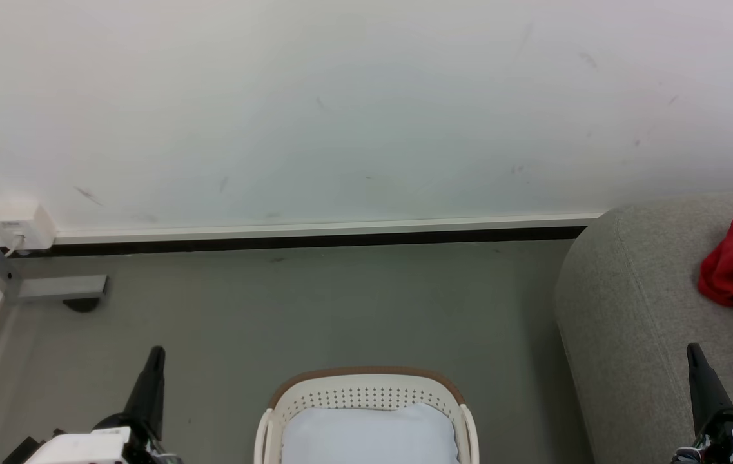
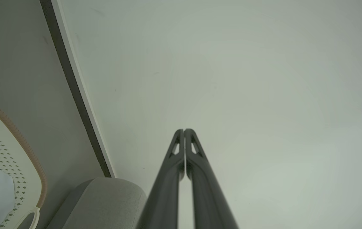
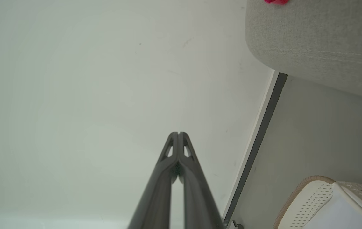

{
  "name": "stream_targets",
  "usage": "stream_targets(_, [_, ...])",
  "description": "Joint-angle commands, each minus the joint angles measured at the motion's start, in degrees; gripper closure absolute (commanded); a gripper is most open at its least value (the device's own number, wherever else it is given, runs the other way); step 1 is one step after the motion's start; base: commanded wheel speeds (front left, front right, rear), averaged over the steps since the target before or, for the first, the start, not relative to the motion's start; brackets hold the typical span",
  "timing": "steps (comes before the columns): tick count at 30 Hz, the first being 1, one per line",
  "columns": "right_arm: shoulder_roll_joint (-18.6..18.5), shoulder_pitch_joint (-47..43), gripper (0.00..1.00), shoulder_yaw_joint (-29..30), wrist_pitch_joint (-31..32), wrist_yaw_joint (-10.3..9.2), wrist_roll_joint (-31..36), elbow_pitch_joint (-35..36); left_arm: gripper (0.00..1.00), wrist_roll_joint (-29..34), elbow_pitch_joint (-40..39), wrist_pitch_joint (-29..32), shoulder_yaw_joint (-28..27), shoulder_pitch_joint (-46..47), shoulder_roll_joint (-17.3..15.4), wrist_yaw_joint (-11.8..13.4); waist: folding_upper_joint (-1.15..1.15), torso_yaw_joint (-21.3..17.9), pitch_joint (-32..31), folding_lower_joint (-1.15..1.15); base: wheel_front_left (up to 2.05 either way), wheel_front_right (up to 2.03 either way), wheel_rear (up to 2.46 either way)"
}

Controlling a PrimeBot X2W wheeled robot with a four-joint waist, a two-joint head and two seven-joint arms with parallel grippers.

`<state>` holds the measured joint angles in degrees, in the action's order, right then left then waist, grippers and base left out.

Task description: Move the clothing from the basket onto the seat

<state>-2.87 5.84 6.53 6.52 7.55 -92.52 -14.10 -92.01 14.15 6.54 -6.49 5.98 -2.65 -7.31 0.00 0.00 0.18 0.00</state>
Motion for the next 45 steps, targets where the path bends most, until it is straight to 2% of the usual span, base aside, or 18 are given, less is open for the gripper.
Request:
stream_targets(1, [0.0, 0.7, 1.00, 0.2, 0.3, -0.12, 0.3, 0.1, 1.00, -0.8, -0.2, 0.2, -0.1, 0.5, -0.4, -0.3, 0.00, 0.0, 0.0, 0.00, 0.00, 0.00, 0.00])
stream_targets(45, [0.0, 0.7, 1.00, 0.3, 0.3, -0.12, 0.3, 0.1, 1.00, -0.8, -0.2, 0.2, -0.1, 0.5, -0.4, -0.3, 0.00, 0.0, 0.0, 0.00, 0.00, 0.00, 0.00])
